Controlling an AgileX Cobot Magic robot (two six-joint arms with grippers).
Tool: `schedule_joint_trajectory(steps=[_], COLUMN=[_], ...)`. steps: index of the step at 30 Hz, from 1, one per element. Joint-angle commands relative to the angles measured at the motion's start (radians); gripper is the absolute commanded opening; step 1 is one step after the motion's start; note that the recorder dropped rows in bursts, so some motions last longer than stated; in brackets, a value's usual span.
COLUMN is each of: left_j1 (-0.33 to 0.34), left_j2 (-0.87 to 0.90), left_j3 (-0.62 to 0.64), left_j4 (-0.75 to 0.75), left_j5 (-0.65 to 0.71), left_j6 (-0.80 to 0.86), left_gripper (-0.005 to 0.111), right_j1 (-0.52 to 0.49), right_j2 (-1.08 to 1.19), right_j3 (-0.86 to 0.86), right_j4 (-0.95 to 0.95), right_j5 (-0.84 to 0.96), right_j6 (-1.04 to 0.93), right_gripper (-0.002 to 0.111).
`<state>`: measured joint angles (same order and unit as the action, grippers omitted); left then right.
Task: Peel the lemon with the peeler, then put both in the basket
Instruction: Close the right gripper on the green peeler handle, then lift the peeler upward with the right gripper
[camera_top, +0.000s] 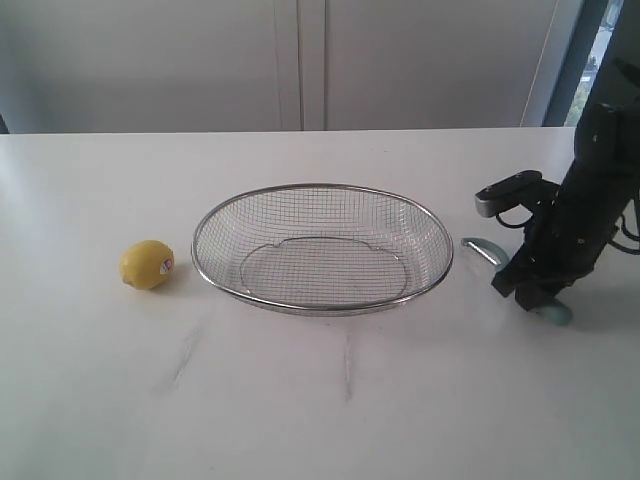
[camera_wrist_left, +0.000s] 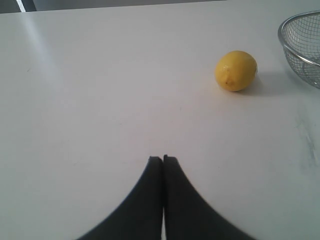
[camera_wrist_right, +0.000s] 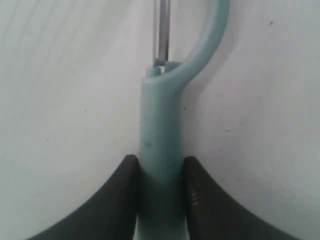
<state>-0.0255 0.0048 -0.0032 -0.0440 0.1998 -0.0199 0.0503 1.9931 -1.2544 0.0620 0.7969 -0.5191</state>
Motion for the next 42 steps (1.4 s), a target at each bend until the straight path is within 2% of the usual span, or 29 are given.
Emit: schedule_joint_trajectory(steps=[1,21,30,42], left_j1=[0.002,0.002,0.002,0.002], left_j2=[-0.005,-0.005,-0.005,-0.005], left_j3=[0.003,0.003,0.003,0.003], left_j4=[-0.008,-0.008,-0.008,-0.008], left_j5=[0.004,0.004,0.004,0.004], left_j6=[-0.003,-0.003,-0.003,-0.003], left_gripper=[0.000,0.000,0.000,0.000], right_j1=[0.000,0.000,0.000,0.000], right_j2=[-0.054,-0.255,-0.341,-0.534], right_j3=[-0.002,0.000,0.004,0.111], right_j4=[-0.017,-0.033,0.024,0.045], right_j5=[0.003,0.014,0.014,-0.030], right_j6=[0.018,0.058,0.060,0.062], right_gripper=[0.000,0.000,0.000,0.000])
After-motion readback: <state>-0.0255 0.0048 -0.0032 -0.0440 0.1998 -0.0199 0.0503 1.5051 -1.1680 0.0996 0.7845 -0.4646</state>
